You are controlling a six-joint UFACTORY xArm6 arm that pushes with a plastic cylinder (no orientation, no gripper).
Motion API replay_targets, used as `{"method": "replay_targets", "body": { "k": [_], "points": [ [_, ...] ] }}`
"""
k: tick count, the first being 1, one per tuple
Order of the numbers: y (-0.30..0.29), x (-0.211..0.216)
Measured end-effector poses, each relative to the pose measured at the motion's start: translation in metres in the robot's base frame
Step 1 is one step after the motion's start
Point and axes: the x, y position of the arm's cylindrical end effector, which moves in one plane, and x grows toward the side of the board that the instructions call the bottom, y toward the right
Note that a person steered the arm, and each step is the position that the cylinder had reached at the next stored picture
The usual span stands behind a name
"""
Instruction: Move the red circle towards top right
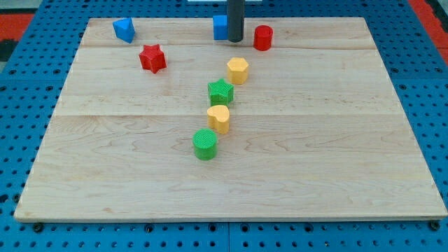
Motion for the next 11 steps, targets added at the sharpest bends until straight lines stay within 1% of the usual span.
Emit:
{"method": "replay_targets", "body": {
  "k": [2, 3, 4, 5, 6, 7, 8, 10, 11],
  "points": [
    [0.021, 0.012],
    [0.029, 0.025],
    [0.057, 0.009],
    [0.084, 0.007],
    [0.049, 0.002],
    [0.056, -0.025],
    [0.083, -0.03],
    [0.125, -0.027],
    [0.125, -0.027]
  ]
}}
